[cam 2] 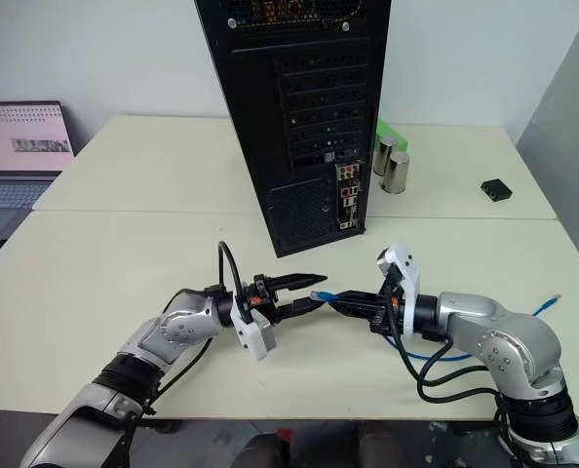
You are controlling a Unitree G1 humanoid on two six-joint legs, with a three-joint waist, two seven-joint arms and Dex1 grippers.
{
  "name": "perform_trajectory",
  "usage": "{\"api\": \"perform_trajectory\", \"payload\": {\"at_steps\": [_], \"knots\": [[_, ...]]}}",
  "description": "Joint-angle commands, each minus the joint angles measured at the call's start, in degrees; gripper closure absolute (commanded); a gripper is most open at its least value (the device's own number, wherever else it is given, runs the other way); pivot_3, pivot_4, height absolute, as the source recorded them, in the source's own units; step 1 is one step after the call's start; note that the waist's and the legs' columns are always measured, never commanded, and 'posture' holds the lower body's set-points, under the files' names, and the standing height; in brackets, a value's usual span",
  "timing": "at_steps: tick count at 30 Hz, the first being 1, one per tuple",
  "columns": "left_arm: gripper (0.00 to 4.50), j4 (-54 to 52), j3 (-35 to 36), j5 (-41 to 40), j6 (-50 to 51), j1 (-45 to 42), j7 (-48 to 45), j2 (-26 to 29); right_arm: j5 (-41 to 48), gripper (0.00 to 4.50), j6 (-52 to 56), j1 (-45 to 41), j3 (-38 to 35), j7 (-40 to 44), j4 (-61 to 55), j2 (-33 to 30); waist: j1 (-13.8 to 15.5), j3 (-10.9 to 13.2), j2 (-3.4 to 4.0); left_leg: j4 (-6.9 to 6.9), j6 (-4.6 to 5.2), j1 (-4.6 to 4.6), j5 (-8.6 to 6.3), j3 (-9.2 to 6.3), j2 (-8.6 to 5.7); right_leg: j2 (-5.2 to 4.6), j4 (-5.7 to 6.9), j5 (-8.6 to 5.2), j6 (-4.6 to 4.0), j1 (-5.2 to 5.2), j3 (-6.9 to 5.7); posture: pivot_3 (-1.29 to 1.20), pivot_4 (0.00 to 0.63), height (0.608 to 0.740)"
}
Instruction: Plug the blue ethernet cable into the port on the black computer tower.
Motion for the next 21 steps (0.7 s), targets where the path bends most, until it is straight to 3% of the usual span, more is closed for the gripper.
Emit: {"api": "perform_trajectory", "payload": {"at_steps": [1, 7, 10, 15, 21], "knots": [[1.59, -5.8, 2.2, -10.4, 8.9, 2.8, -4.3, 1.8, -0.3, 4.5, -2.7, 0.9, -4.1, -1.9, -3.1, -1.4, 0.0, 0.0, 0.0, 0.0, 0.0, 0.0, 0.0, -0.01, 0.0, 0.0, 0.0, 0.0, 0.0, 0.0, -0.01, 0.0, 0.15, 0.74], [0.34, -17.8, 5.2, -22.9, 35.8, 7.5, -7.0, 0.8, -10.5, 4.5, -10.6, -0.4, -1.7, -11.6, -4.3, 1.5, 0.0, 0.0, 0.0, 0.0, 0.0, 0.01, 0.0, -0.04, 0.02, 0.03, 0.01, -0.01, 0.01, 0.0, -0.03, 0.0, 0.15, 0.74], [0.34, -25.0, 6.1, -26.2, 48.8, 8.4, -5.0, -1.1, -17.8, 4.5, -14.4, -2.3, 3.3, -16.7, -3.9, 4.6, -0.1, 0.0, 0.0, 0.0, 0.0, 0.0, 0.0, -0.03, 0.02, 0.03, 0.01, -0.01, 0.02, 0.0, -0.02, 0.0, 0.15, 0.74], [0.34, -32.3, 8.0, -26.9, 64.4, 7.4, 0.8, -5.1, -27.6, 4.5, -16.7, -6.2, 7.1, -29.6, 0.5, 14.9, -0.1, 0.0, 0.0, -0.02, -0.01, -0.01, 0.01, -0.06, 0.04, 0.06, 0.02, -0.01, 0.01, -0.03, -0.01, 0.0, 0.15, 0.74], [0.34, -34.5, 10.7, -25.4, 72.2, 5.6, 5.0, -8.4, -34.1, 4.5, -17.6, -8.2, 7.4, -38.0, 3.4, 22.5, 0.0, 0.0, 0.0, -0.01, -0.03, -0.03, 0.01, -0.06, 0.01, 0.02, 0.0, -0.01, 0.0, -0.05, -0.01, 0.0, 0.15, 0.74]]}}
